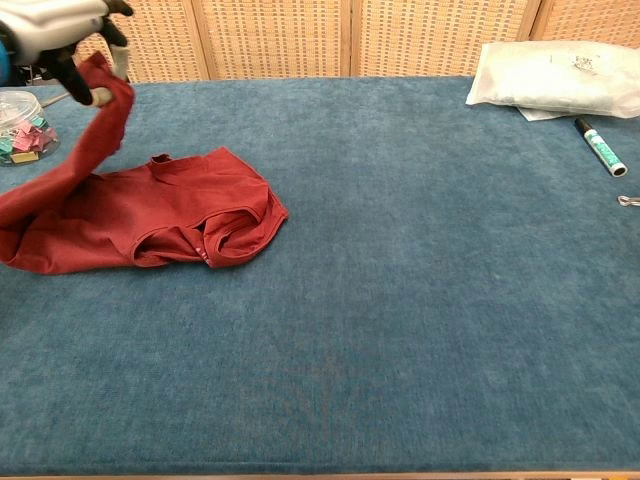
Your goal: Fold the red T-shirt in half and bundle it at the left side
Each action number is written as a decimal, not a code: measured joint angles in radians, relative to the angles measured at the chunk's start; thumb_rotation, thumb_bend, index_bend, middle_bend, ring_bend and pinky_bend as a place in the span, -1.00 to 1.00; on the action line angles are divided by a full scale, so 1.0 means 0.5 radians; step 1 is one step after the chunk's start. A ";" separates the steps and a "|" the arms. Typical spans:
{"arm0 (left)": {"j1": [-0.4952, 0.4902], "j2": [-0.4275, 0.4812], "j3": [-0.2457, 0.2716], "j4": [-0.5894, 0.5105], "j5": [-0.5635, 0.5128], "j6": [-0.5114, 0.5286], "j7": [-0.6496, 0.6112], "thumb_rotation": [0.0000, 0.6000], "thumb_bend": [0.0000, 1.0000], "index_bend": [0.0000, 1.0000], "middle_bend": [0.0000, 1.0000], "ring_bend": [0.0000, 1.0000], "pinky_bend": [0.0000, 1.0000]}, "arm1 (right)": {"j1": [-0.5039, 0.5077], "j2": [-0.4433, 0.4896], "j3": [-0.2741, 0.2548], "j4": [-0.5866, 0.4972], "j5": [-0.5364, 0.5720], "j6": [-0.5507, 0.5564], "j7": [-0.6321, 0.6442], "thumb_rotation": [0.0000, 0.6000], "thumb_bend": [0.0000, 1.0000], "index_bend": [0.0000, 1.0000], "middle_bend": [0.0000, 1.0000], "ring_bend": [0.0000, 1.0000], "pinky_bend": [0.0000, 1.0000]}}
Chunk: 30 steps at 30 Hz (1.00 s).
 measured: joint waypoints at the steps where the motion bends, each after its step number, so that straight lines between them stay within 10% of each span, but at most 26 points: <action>1: -0.017 -0.022 -0.002 0.005 -0.013 0.005 0.018 1.00 0.48 0.61 -1.00 -1.00 -1.00 | 0.000 0.001 0.000 0.000 0.000 0.001 0.004 1.00 -1.00 -1.00 -1.00 -1.00 -1.00; 16: -0.229 -0.391 0.022 0.314 -0.211 0.009 0.249 1.00 0.41 0.60 -1.00 -1.00 -1.00 | 0.005 0.009 -0.012 -0.007 -0.019 -0.011 0.028 1.00 -1.00 -1.00 -1.00 -1.00 -1.00; 19: -0.260 -0.469 0.028 0.399 -0.223 -0.020 0.241 1.00 0.07 -0.05 -1.00 -1.00 -1.00 | 0.006 0.012 -0.009 -0.005 -0.012 -0.014 0.038 1.00 -1.00 -1.00 -1.00 -1.00 -1.00; 21: -0.271 -0.495 0.029 0.424 -0.221 -0.042 0.210 1.00 -0.43 -0.83 -1.00 -1.00 -1.00 | 0.008 0.013 -0.007 -0.002 -0.008 -0.018 0.044 1.00 -1.00 -1.00 -1.00 -1.00 -1.00; 24: -0.278 -0.517 0.029 0.451 -0.200 -0.074 0.127 1.00 -0.92 -1.00 -1.00 -1.00 -1.00 | 0.010 0.014 -0.007 0.002 -0.005 -0.022 0.047 1.00 -1.00 -1.00 -1.00 -1.00 -1.00; 30: -0.250 -0.480 0.008 0.414 -0.113 -0.099 -0.105 1.00 -1.00 -1.00 -1.00 -1.00 -1.00 | 0.008 0.012 -0.007 0.008 0.001 -0.026 0.045 1.00 -1.00 -1.00 -1.00 -1.00 -1.00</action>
